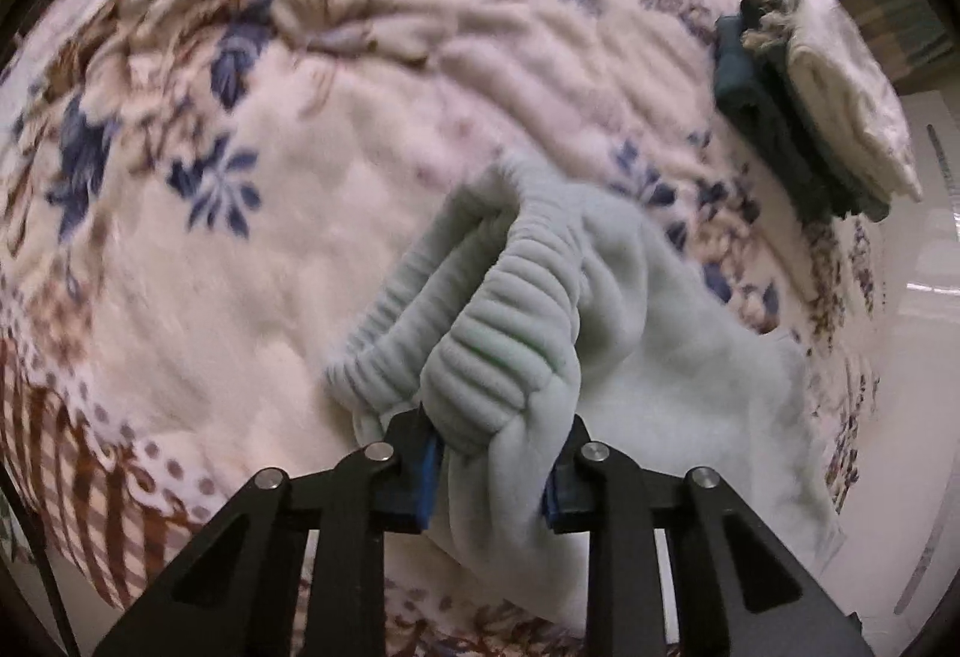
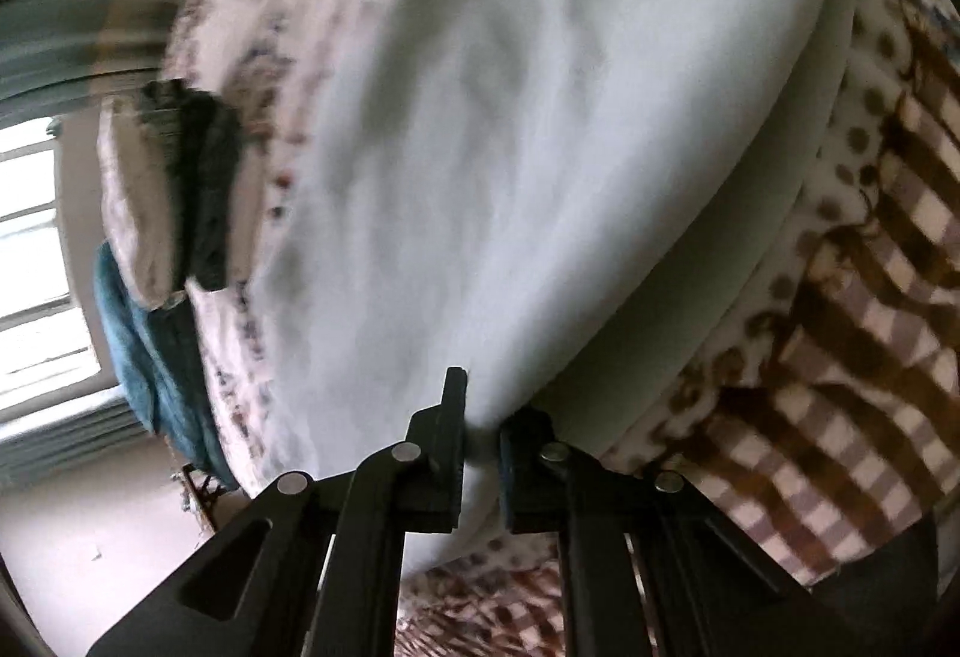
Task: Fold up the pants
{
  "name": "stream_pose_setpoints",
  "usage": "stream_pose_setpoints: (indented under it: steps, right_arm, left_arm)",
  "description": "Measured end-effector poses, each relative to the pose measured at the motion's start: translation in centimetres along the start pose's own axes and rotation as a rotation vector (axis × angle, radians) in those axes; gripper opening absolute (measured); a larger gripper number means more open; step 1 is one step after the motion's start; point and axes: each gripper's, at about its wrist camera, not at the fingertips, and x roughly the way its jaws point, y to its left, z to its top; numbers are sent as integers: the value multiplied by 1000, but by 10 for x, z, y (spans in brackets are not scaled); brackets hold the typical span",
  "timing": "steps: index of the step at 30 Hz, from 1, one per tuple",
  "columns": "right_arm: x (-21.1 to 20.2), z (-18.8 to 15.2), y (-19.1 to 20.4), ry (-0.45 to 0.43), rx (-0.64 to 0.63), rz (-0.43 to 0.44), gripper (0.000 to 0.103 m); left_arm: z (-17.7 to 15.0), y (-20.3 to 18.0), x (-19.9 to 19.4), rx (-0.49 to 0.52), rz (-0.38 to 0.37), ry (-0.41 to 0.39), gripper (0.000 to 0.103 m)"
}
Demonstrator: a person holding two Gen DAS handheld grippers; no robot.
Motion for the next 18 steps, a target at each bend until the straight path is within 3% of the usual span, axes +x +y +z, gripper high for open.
stream_pose_setpoints:
  steps: [4,8,10,12,14,15,17,18]
  right_arm:
    - [-2,-12,18,18,-38,41,9]
    - [24,-16,25,43,-136,-56,9]
    - [44,-7,3,122,-78,-87,13]
    - [54,0,-24,212,3,-81,27]
    - [41,4,-44,237,60,-51,77]
    - [33,5,-49,231,62,-61,82]
    - [6,8,-61,209,55,-80,82]
    - [-12,10,-67,191,52,-103,82]
  left_arm:
    - [13,-1,-6,21,21,-21,22]
    - [20,4,-1,29,38,-7,22]
    - [18,7,8,48,63,8,25]
    - [12,11,15,34,71,58,29]
    - [-2,11,4,53,90,55,36]
    - [-10,6,-4,83,116,45,36]
    - [-30,-14,-27,184,178,-5,39]
    - [-43,-32,-39,256,223,-41,47]
